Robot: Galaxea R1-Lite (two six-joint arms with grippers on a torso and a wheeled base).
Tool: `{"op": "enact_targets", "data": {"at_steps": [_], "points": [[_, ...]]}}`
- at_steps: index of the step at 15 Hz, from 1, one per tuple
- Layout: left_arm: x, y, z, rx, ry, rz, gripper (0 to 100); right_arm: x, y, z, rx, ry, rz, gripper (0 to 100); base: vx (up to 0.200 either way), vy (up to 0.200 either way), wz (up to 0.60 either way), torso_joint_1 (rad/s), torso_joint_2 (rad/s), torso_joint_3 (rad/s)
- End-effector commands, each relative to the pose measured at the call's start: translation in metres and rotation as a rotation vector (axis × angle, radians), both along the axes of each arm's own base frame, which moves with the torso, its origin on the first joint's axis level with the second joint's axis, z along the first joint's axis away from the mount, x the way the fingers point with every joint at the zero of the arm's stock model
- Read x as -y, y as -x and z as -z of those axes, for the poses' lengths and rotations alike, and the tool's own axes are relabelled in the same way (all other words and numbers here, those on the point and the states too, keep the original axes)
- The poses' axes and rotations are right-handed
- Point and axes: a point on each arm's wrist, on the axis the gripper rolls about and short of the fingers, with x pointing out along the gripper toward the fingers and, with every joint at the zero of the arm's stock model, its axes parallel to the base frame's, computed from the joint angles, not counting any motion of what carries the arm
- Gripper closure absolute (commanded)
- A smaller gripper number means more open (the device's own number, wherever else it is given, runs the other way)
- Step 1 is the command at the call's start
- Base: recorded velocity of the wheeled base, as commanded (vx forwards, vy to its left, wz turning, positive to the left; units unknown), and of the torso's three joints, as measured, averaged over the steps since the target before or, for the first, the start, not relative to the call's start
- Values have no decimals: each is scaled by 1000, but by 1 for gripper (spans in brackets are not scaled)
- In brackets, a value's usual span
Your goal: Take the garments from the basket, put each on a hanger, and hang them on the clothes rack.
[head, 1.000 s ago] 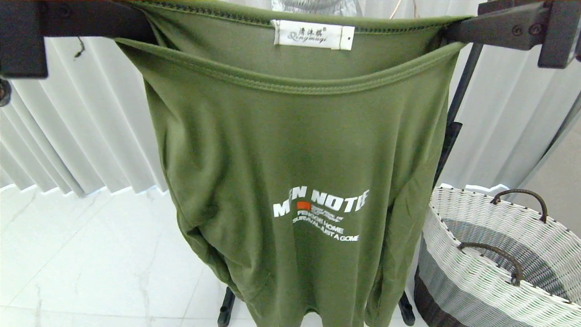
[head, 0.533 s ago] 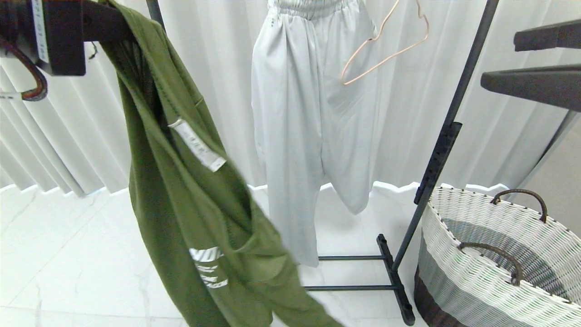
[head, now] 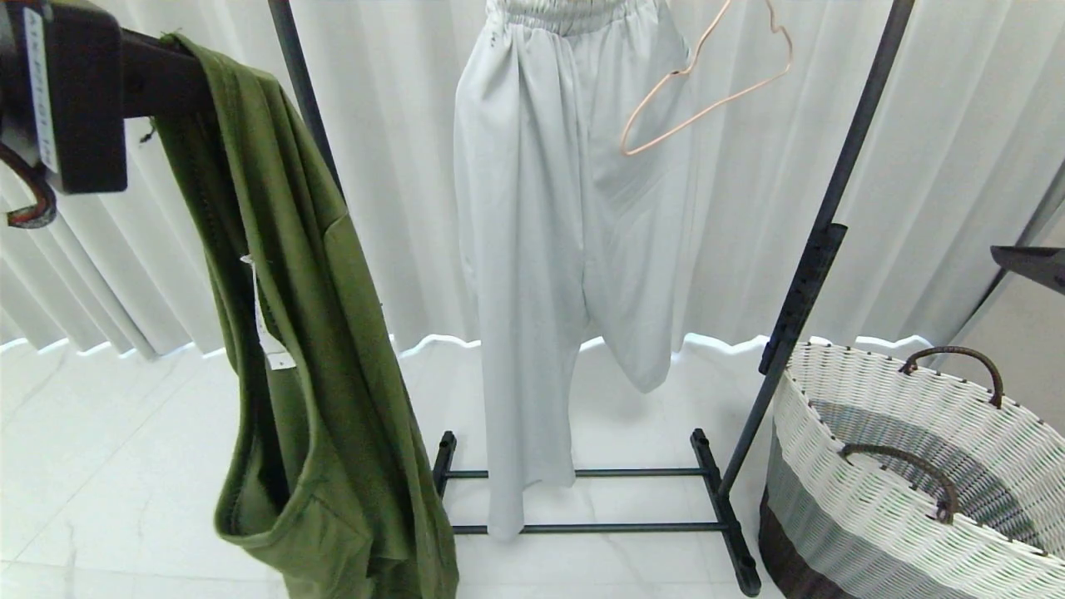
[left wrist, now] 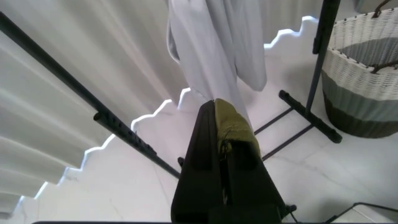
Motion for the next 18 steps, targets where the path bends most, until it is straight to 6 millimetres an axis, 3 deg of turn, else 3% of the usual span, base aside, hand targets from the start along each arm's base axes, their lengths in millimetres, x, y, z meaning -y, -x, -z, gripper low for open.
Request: {"op": "enact_targets", "data": {"at_steps": [1,4,13,18], "points": [[-1,1,1,-1,-1,0,100,15,-2,16,0,42,95,0,0,0,0,0,0,0],[-1,0,6,-9,-29,1,100,25,-11,36,65,75,147,0,0,0,0,0,0,0],[-4,5,13,-14,-64,2,100,27,-7,31,117,-44,169,0,0,0,0,0,0,0],[-4,4,16,-21,-70,1,100,27,-5,30,123,-66,160,0,0,0,0,57,-280,-278]]}}
